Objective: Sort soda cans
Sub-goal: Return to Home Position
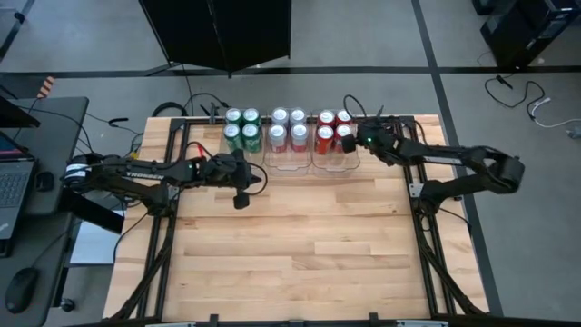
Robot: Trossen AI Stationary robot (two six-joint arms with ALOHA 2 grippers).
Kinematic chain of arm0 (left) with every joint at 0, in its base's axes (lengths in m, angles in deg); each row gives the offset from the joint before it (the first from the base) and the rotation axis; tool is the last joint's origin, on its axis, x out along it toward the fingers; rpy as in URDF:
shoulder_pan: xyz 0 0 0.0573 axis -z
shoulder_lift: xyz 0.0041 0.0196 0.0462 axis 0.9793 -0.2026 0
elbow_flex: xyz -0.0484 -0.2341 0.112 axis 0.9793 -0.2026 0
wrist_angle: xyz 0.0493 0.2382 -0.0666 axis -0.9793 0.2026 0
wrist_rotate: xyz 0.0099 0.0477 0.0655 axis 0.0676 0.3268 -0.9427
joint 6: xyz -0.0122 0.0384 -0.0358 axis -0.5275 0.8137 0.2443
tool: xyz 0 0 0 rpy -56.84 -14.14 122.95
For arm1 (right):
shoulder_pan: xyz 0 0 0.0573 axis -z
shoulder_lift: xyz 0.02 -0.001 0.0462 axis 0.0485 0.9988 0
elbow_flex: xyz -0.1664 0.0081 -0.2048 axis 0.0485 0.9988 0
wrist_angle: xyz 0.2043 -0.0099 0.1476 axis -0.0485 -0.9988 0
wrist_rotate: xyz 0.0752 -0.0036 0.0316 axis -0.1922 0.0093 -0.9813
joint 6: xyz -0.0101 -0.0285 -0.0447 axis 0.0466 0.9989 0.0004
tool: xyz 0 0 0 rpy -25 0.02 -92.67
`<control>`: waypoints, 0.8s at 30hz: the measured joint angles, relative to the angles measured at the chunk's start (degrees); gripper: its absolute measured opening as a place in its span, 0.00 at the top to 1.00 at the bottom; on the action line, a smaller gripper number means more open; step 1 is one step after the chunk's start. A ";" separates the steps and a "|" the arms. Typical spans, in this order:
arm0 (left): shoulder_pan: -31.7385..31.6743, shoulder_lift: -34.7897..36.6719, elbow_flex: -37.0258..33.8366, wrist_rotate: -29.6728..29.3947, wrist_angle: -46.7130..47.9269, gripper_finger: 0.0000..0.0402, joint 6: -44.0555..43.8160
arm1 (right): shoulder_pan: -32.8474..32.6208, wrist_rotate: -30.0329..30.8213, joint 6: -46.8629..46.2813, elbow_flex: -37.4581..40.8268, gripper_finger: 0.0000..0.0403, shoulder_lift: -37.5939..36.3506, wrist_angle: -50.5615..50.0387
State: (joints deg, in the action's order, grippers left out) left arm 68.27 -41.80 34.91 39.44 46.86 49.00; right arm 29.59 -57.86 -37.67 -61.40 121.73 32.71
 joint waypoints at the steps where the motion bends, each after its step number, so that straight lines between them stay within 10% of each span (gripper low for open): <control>1: 0.45 0.14 0.00 0.00 0.17 1.00 0.30 | -1.27 -0.01 0.92 0.00 1.00 -1.95 -0.76; 13: 5.94 6.24 -1.40 4.92 -4.76 1.00 2.03 | -22.74 -12.67 15.97 0.00 1.00 -6.94 3.82; 24: 5.94 14.09 -5.61 7.75 -7.53 1.00 1.61 | -28.62 -27.02 25.89 8.88 1.00 -6.00 25.37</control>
State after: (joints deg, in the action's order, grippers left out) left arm 74.21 -27.71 29.30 47.19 39.34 50.61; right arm 0.97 -84.88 -11.77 -52.52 115.72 58.08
